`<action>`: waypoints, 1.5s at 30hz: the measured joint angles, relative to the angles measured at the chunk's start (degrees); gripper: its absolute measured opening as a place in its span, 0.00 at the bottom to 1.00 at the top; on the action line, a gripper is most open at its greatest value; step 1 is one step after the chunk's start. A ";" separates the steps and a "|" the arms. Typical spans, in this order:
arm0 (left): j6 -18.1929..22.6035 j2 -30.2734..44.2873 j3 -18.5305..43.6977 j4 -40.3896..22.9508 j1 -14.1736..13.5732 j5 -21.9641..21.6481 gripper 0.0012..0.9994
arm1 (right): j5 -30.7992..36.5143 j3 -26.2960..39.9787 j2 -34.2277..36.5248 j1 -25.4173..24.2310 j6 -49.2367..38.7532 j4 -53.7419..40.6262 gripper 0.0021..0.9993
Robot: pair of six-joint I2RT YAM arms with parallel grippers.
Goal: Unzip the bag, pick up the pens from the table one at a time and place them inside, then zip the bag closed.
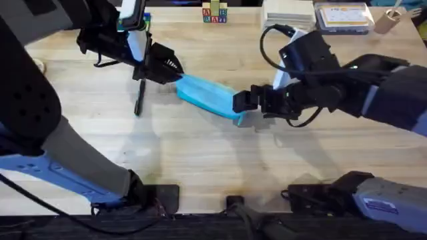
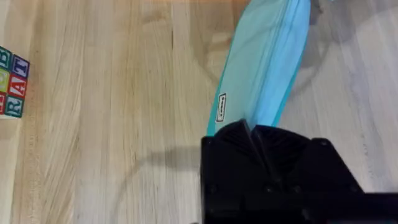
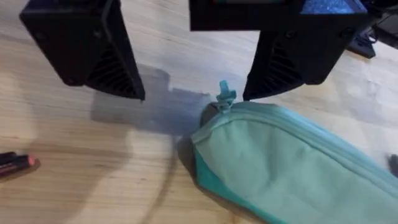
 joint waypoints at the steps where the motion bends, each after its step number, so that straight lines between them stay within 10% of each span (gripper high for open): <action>1: 0.00 0.00 0.00 0.01 0.00 0.00 0.04 | -0.02 0.00 0.49 0.00 0.02 0.17 0.98; 30: 0.00 0.00 0.00 0.73 -0.02 0.09 0.04 | -0.44 -0.07 1.40 0.15 0.85 4.49 0.72; 45: 0.00 0.00 0.00 0.86 -0.17 0.11 0.04 | -3.03 -0.07 4.03 0.33 1.21 6.76 0.40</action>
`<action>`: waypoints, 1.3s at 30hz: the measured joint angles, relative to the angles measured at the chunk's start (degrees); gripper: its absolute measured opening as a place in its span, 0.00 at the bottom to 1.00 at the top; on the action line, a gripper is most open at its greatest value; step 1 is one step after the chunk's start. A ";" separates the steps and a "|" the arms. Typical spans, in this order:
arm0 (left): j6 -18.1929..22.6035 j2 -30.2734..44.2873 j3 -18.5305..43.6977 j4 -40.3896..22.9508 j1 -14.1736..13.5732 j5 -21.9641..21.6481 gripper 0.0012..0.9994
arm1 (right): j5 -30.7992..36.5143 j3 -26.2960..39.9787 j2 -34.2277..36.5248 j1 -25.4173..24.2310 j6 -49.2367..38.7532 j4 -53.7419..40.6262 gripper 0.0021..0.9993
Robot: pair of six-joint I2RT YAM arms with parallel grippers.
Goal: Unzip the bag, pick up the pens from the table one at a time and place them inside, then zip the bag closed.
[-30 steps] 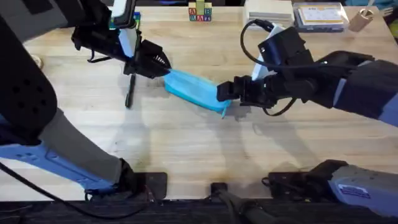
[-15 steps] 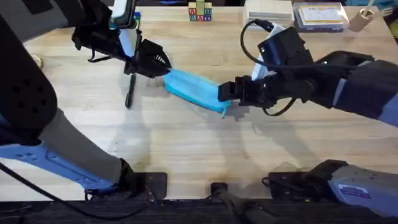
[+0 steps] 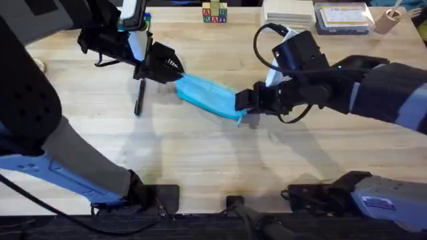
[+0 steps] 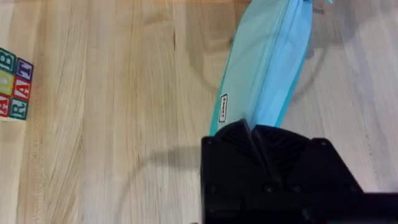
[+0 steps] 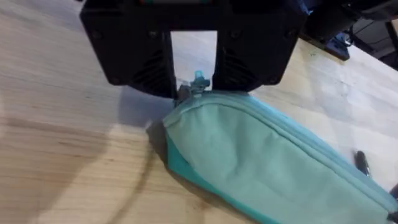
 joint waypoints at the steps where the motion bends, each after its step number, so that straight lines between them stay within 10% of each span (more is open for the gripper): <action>1: 0.00 0.00 0.00 0.02 0.00 0.00 0.04 | -0.23 0.00 0.01 0.00 0.03 0.09 0.38; 16: 0.00 0.00 0.00 0.00 -0.04 0.04 0.04 | -1.28 0.02 -0.01 0.04 0.01 -0.28 0.05; 39: -0.02 0.06 -0.13 -1.03 -1.92 1.51 0.04 | 1.14 14.31 0.76 0.33 -9.60 -26.04 0.03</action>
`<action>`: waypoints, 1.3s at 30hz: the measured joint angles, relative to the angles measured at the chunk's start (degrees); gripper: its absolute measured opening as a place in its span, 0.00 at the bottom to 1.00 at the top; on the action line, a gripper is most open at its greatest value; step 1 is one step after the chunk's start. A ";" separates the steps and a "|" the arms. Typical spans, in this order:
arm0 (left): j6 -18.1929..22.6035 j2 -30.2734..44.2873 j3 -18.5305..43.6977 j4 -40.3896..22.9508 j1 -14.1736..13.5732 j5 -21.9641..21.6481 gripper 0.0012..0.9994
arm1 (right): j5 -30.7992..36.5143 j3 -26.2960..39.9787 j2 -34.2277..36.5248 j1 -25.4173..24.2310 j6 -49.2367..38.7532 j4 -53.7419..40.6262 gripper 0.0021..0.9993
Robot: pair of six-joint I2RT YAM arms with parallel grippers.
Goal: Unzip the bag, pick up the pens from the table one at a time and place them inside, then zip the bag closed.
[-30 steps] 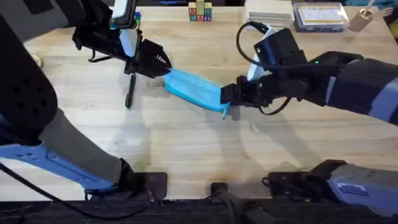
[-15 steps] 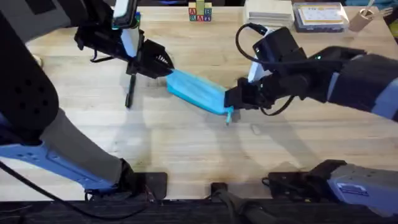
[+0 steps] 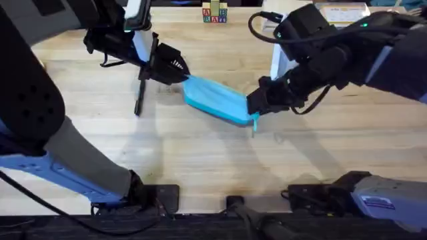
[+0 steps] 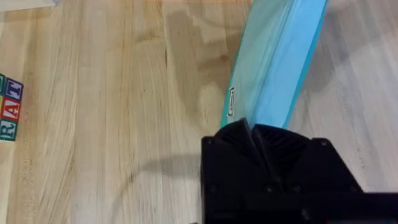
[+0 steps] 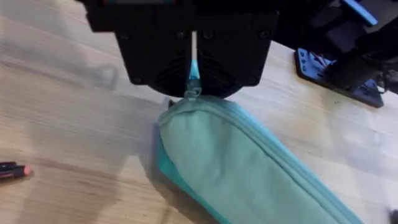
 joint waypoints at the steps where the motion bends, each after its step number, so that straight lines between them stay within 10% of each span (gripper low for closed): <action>1: 0.00 -0.02 0.00 0.00 0.00 0.00 0.04 | 0.01 0.29 0.00 0.00 -0.38 -0.33 0.03; 26: 0.00 -0.02 -0.33 0.24 0.02 -0.09 0.04 | 1.29 12.85 0.37 0.09 -16.78 -11.48 0.03; 39: 0.02 -0.02 -0.05 1.95 2.79 -3.49 0.04 | 0.68 14.30 8.17 1.23 -18.96 1.58 0.03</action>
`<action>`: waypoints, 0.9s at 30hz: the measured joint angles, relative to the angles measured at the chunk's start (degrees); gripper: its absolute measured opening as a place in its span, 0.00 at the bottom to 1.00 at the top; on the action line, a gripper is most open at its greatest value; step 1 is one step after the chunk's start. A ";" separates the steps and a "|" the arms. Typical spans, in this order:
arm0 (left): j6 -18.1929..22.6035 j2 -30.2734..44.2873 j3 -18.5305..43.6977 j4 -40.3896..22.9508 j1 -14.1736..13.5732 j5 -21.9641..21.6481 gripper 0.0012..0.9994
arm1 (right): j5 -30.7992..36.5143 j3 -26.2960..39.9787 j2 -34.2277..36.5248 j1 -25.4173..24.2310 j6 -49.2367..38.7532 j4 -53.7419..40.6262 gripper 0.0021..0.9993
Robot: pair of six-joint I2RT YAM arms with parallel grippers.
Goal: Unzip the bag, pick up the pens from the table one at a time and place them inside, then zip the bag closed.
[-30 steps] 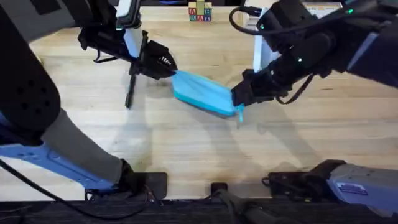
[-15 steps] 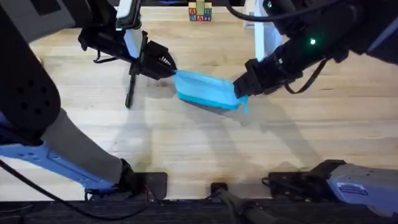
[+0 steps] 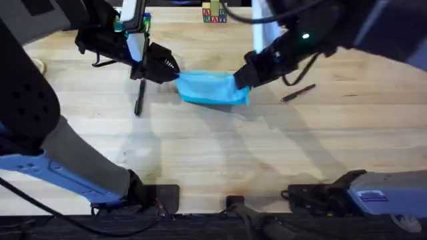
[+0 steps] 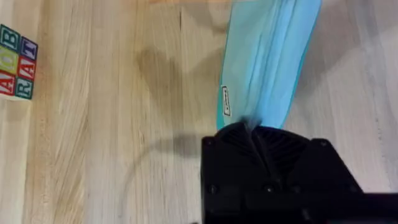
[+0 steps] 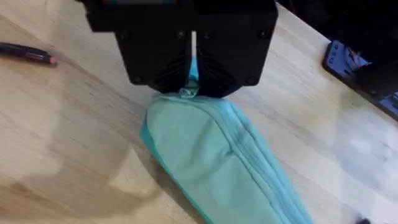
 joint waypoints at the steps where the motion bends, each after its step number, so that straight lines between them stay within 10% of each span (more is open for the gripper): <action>1: 0.00 0.00 0.14 0.03 0.12 -0.21 0.04 | 0.03 0.00 1.06 0.33 0.00 0.52 0.03; 27: 0.00 0.02 0.44 -0.11 0.33 -0.31 0.04 | -0.24 0.01 1.23 1.91 5.45 -2.85 0.03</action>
